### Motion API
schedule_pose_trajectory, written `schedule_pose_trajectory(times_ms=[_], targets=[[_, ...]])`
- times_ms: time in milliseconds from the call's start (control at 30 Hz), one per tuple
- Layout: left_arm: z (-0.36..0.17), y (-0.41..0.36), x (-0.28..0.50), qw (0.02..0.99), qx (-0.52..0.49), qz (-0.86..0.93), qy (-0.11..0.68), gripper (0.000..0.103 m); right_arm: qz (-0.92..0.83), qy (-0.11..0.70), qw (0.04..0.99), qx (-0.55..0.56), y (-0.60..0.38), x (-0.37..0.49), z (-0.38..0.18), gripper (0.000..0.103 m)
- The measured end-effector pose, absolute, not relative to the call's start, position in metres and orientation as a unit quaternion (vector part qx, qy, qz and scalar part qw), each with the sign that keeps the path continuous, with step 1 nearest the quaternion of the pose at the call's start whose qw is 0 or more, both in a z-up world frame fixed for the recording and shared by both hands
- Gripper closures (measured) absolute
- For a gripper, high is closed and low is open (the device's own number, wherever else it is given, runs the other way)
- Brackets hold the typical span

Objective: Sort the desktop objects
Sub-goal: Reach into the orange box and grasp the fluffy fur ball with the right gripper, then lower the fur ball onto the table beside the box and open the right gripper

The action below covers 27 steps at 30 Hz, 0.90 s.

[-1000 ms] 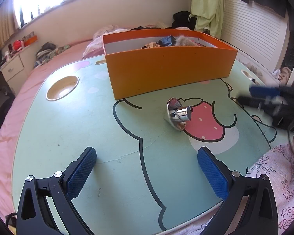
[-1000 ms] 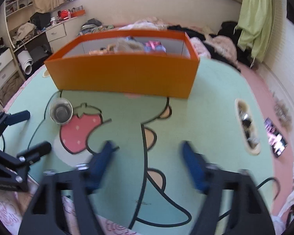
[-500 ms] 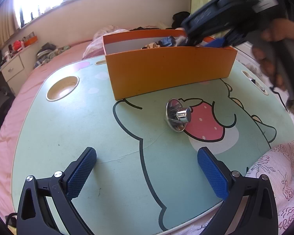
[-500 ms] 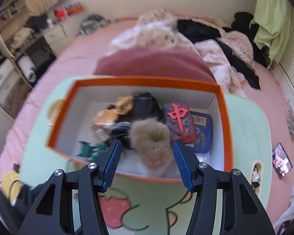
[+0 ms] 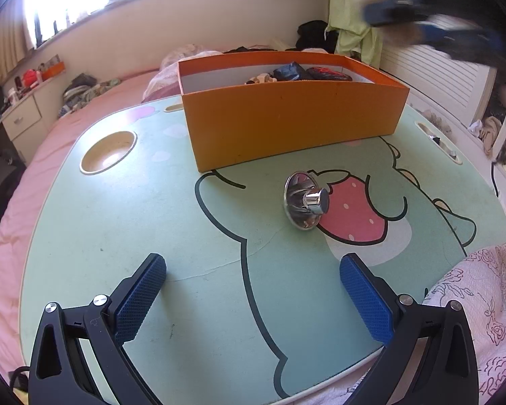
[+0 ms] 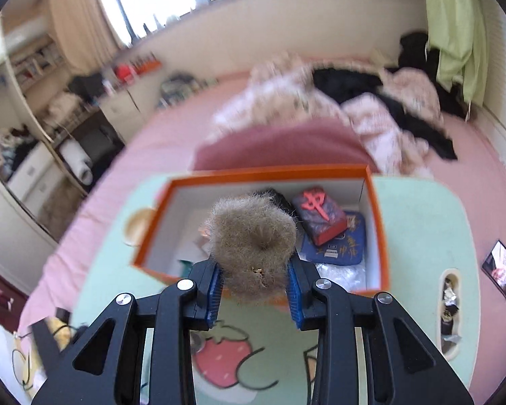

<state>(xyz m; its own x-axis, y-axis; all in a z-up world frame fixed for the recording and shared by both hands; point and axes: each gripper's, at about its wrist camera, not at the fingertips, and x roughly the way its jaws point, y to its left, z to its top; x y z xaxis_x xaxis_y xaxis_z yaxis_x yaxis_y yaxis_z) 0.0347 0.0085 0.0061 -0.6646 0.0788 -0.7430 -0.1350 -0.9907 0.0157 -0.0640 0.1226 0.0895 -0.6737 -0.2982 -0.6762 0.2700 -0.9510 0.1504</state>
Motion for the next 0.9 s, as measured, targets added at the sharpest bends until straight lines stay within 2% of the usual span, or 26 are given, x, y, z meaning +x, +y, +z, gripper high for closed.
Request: schedule_pose_trajectory(times_ms=[100,267,433,467,500,567,833,900], targets=[[0.006,0.008,0.035,0.059,-0.405,0.912,0.035,0.000,-0.912,-0.008,0.175,0.370,0.125,-0.039,0.084,0.069],[0.006,0.007,0.035,0.059,-0.405,0.912,0.035,0.000,-0.897,0.039,0.148,0.415,0.123,-0.029,0.032,0.069],[0.006,0.007,0.035,0.059,-0.405,0.912,0.035,0.000,-0.893,0.031,0.138,0.428,0.128,-0.038,0.004,0.067],[0.006,0.007,0.035,0.059,-0.405,0.912,0.035,0.000,-0.896,0.031,0.139,0.421,0.129,-0.036,0.006,0.060],[0.006,0.006,0.035,0.059,-0.405,0.912,0.035,0.000,-0.901,0.030,0.139,0.410,0.131,-0.033,0.009,0.046],[0.006,0.006,0.035,0.059,-0.405,0.912,0.035,0.000,-0.914,0.033,0.137,0.380,0.136,-0.020,0.016,0.027],[0.006,0.006,0.035,0.059,-0.405,0.912,0.035,0.000,-0.905,0.107,0.116,0.395,0.146,0.011,-0.011,0.024],[0.006,0.005,0.036,0.058,-0.405,0.912,0.035,0.000,-0.901,0.121,0.112,0.401,0.144,0.012,-0.020,0.019]])
